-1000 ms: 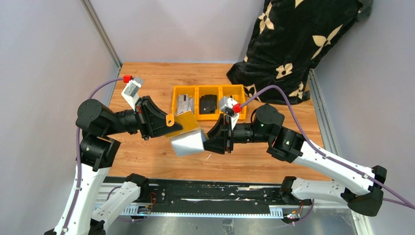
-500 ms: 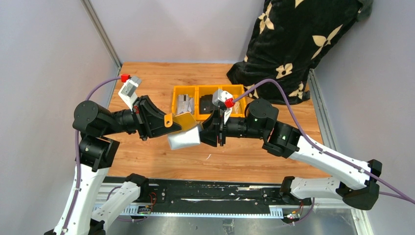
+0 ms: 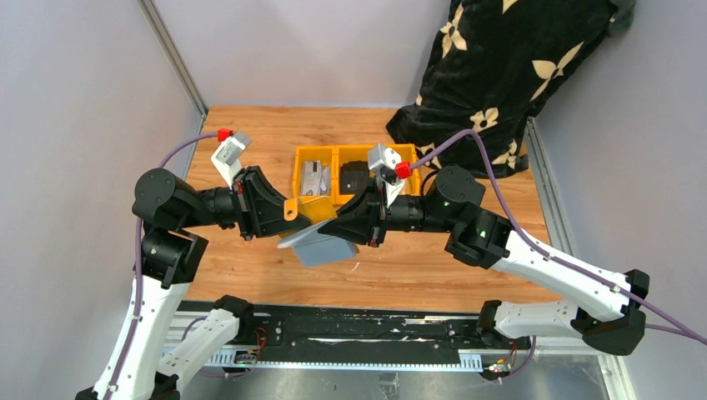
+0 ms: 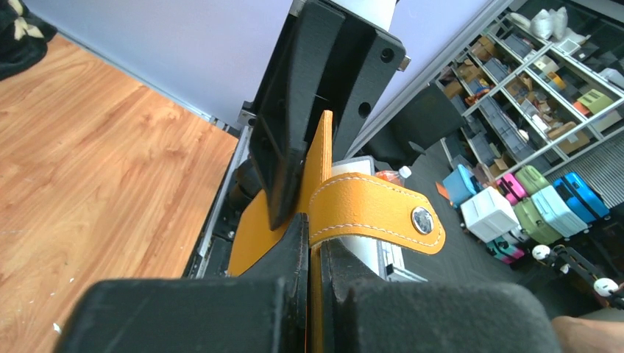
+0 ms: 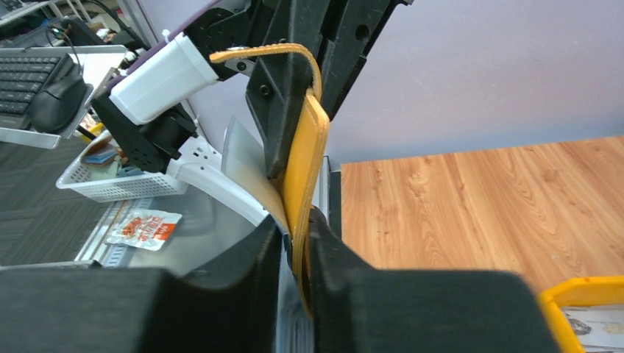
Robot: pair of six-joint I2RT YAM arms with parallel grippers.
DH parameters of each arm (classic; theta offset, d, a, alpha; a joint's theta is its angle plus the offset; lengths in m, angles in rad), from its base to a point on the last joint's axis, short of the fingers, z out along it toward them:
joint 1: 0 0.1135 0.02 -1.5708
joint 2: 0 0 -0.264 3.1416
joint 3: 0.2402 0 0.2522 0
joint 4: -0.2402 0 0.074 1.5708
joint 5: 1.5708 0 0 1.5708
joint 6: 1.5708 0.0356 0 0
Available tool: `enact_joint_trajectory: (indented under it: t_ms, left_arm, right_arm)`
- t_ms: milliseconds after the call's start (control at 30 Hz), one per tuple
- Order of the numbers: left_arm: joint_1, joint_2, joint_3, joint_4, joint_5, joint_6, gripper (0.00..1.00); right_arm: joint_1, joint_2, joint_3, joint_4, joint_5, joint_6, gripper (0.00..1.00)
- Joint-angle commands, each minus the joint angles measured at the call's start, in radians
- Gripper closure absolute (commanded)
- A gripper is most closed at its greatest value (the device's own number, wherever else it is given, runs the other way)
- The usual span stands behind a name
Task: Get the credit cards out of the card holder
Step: Remove the credit card from the card holder.
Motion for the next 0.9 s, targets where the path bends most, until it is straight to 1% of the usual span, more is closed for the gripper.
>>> enact_joint_trajectory:
  t_ms: [0,33,67,100,133,167,200,233,267,333,400,467,500,633,767,867]
  left_arm:
    - [-0.003,-0.012,0.005,0.021,0.015,0.022,0.87]
    - [-0.002,-0.013,0.020,-0.003,0.009,0.054,0.75]
    - [-0.002,-0.013,0.034,-0.030,-0.004,0.104,0.70]
    - [-0.002,-0.011,0.069,-0.105,-0.022,0.164,0.52]
    - [-0.002,-0.011,0.102,-0.163,-0.043,0.233,0.39]
    - [-0.002,-0.012,0.141,-0.231,-0.069,0.302,0.31]
    - [-0.002,-0.010,0.177,-0.297,-0.103,0.406,0.22]
    - [-0.002,-0.010,0.217,-0.357,-0.122,0.483,0.17]
    - [-0.002,-0.012,0.258,-0.430,-0.129,0.552,0.14]
    - [-0.002,-0.023,0.285,-0.515,-0.112,0.680,0.12]
    - [-0.002,-0.048,0.281,-0.596,-0.095,0.811,0.12]
    - [-0.002,-0.077,0.257,-0.664,-0.097,0.911,0.12]
    - [-0.002,-0.091,0.237,-0.680,-0.101,0.937,0.13]
    - [-0.002,-0.137,0.165,-0.686,-0.137,0.988,0.18]
    - [-0.002,-0.136,0.154,-0.688,-0.205,1.014,0.28]
    - [-0.002,-0.121,0.160,-0.665,-0.184,0.965,0.31]
  right_arm:
    - [0.010,-0.007,0.033,0.025,-0.022,0.065,0.92]
    - [0.010,-0.011,0.034,0.010,-0.006,0.077,0.96]
    - [0.010,-0.016,0.038,-0.007,0.003,0.086,0.99]
    - [0.010,-0.019,0.043,-0.023,0.021,0.096,1.00]
    - [0.010,-0.024,0.046,-0.037,0.033,0.104,1.00]
    - [0.010,-0.028,0.049,-0.051,0.047,0.115,1.00]
    - [0.010,-0.033,0.052,-0.065,0.062,0.125,1.00]
    - [0.010,-0.036,0.054,-0.076,0.079,0.136,1.00]
    - [0.010,-0.037,0.059,-0.088,0.101,0.146,1.00]
    - [0.010,-0.036,0.071,-0.099,0.117,0.174,1.00]
    - [0.010,-0.028,0.093,-0.111,0.122,0.200,1.00]
    - [0.010,-0.018,0.115,-0.121,0.116,0.213,1.00]
    - [0.010,-0.013,0.122,-0.125,0.109,0.217,1.00]
    - [0.010,0.012,0.142,-0.125,0.059,0.235,1.00]
    - [0.010,0.025,0.142,-0.122,0.030,0.244,1.00]
    - [0.010,0.036,0.142,-0.115,0.010,0.248,1.00]
